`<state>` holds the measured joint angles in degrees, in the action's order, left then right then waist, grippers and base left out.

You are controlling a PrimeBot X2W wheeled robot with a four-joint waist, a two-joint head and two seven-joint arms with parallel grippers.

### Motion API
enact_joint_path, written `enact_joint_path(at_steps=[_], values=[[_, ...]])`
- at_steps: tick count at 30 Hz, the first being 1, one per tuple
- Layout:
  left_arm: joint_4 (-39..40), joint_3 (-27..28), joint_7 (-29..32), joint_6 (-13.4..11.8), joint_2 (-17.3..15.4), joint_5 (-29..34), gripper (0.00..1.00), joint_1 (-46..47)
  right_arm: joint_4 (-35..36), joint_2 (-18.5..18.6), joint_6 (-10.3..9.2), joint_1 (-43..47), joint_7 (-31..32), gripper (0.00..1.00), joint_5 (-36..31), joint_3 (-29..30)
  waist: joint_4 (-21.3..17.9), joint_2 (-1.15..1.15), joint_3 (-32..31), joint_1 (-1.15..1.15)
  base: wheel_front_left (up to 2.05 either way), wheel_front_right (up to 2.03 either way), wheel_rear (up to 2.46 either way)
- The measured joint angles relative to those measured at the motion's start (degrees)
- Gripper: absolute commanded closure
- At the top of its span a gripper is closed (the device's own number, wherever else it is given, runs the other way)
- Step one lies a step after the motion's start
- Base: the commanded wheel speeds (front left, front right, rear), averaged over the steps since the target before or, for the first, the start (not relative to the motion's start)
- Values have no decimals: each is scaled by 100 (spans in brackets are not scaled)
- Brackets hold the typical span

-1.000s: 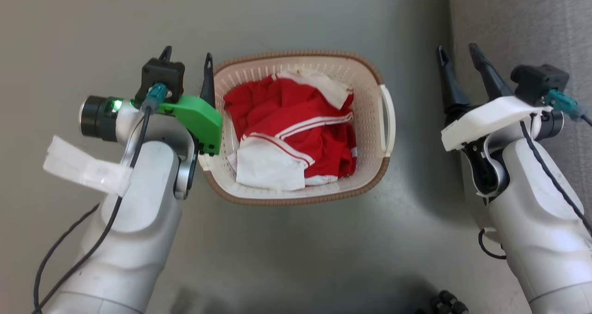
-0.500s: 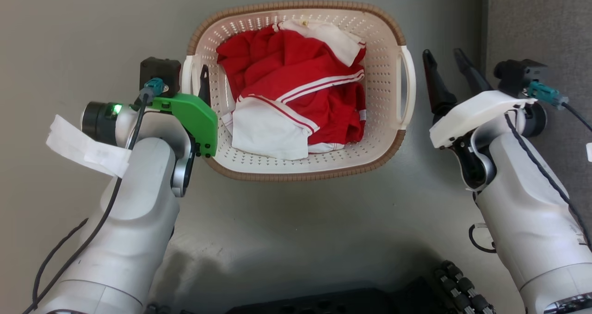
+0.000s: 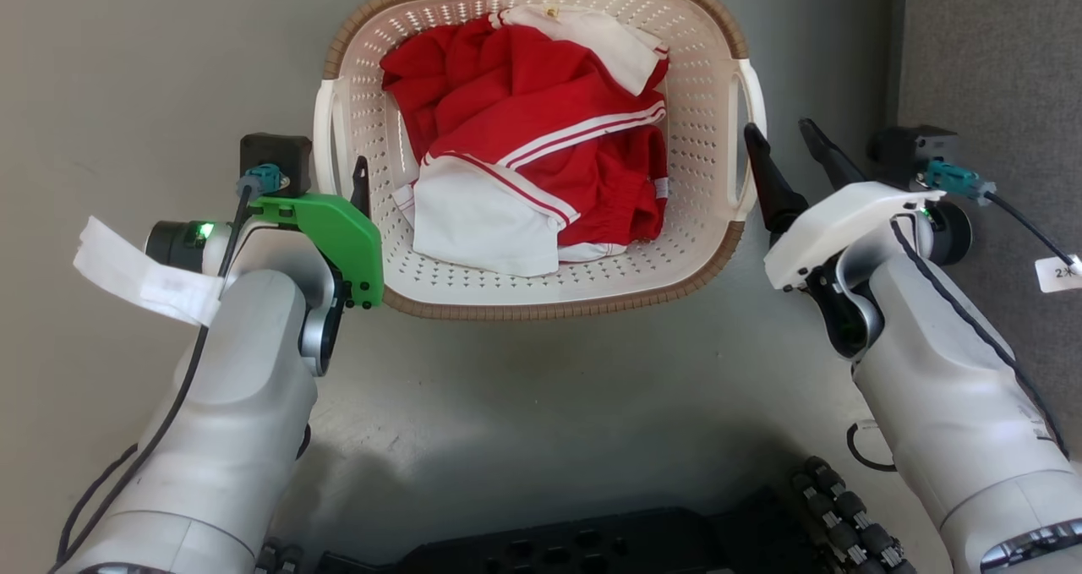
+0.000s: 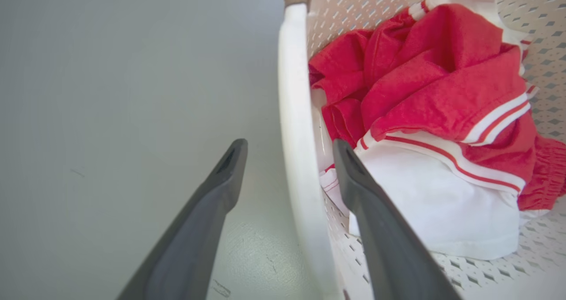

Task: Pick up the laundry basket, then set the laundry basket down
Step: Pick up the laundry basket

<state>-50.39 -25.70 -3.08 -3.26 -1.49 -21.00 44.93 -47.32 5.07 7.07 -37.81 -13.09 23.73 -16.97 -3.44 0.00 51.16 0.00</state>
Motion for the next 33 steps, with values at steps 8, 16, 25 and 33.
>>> enact_joint_path(at_steps=[8, 16, 25, 33], values=[[-218, -55, 9, 130, 5, -247, 0, 364, -178, -64, 0, -294, -5, 0, 26, -359, -41, 0, 180, 0, 0, 0, 0], [-517, -202, 255, 289, 14, -539, 100, 404, -393, -101, 7, -357, 48, 100, 359, -614, -63, 0, 235, 0, 0, 0, 0], [-660, -260, 281, 378, 35, -758, 100, 515, -520, -103, 43, -493, 45, 100, 541, -815, -56, 0, 253, -1, 0, 0, 0], [-858, -370, 355, 453, 23, -1070, 100, 542, -557, -81, 41, -521, 53, 100, 781, -1168, -55, 0, 124, 0, 0, 0, 0]])
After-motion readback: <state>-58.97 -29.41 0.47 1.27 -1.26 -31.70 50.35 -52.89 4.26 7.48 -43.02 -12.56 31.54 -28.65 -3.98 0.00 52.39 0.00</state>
